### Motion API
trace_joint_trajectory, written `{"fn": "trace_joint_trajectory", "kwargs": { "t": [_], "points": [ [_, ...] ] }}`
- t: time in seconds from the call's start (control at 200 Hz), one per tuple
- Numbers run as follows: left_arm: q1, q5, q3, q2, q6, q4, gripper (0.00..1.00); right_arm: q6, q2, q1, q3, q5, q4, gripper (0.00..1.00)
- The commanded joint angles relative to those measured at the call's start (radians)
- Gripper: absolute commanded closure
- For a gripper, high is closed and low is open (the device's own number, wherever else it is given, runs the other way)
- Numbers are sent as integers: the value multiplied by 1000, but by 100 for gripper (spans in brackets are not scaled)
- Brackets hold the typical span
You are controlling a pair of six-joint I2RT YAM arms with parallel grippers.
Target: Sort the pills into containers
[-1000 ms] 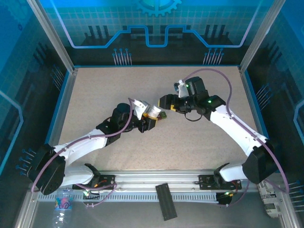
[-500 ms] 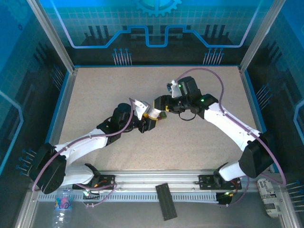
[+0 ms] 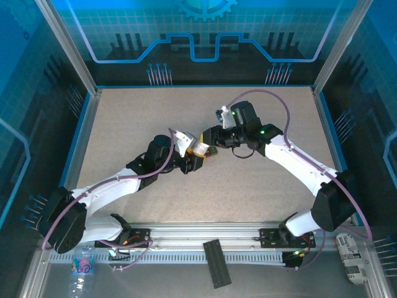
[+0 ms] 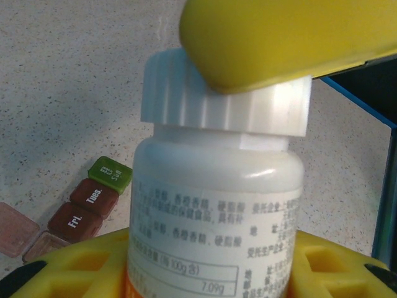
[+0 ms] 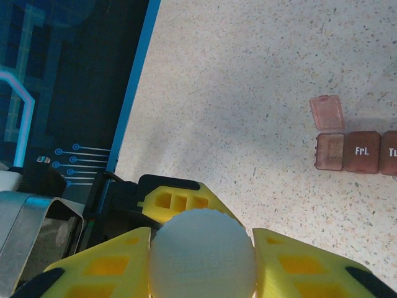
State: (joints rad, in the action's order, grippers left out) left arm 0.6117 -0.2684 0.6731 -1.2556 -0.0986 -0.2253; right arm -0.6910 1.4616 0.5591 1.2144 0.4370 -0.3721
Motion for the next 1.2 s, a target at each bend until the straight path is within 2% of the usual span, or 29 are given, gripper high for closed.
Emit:
{"fn": "trace_joint_trajectory", "kwargs": {
  "t": [0.0,0.23,0.27,0.385,0.43,0.465,0.555,0.675,0.846,1.191],
  "points": [
    [1,-25,38,1,0,-34,100,102,7,-3,-36,113,36,64],
    [0,-55,33,33,-18,-39,100,387,-40,-118,-133,313,96,63],
    [1,-60,31,35,-20,-42,100,390,-51,-137,-147,343,112,62],
    [1,-63,34,33,-20,-38,100,322,-74,-154,-156,372,151,50],
    [1,-62,34,32,-18,-39,100,275,-88,-154,-161,376,180,41],
    [0,-60,35,28,-17,-39,100,232,-103,-156,-165,365,193,34],
    [0,-57,38,24,-6,-33,100,108,-136,-156,-162,313,200,28],
    [1,-54,44,16,17,-18,100,-32,-146,-148,-125,168,95,27],
    [1,-54,62,5,32,-6,100,-76,-130,-97,-74,12,4,25],
    [1,-59,74,-5,25,-11,100,-85,-58,-15,-29,-4,35,27]
  ]
}}
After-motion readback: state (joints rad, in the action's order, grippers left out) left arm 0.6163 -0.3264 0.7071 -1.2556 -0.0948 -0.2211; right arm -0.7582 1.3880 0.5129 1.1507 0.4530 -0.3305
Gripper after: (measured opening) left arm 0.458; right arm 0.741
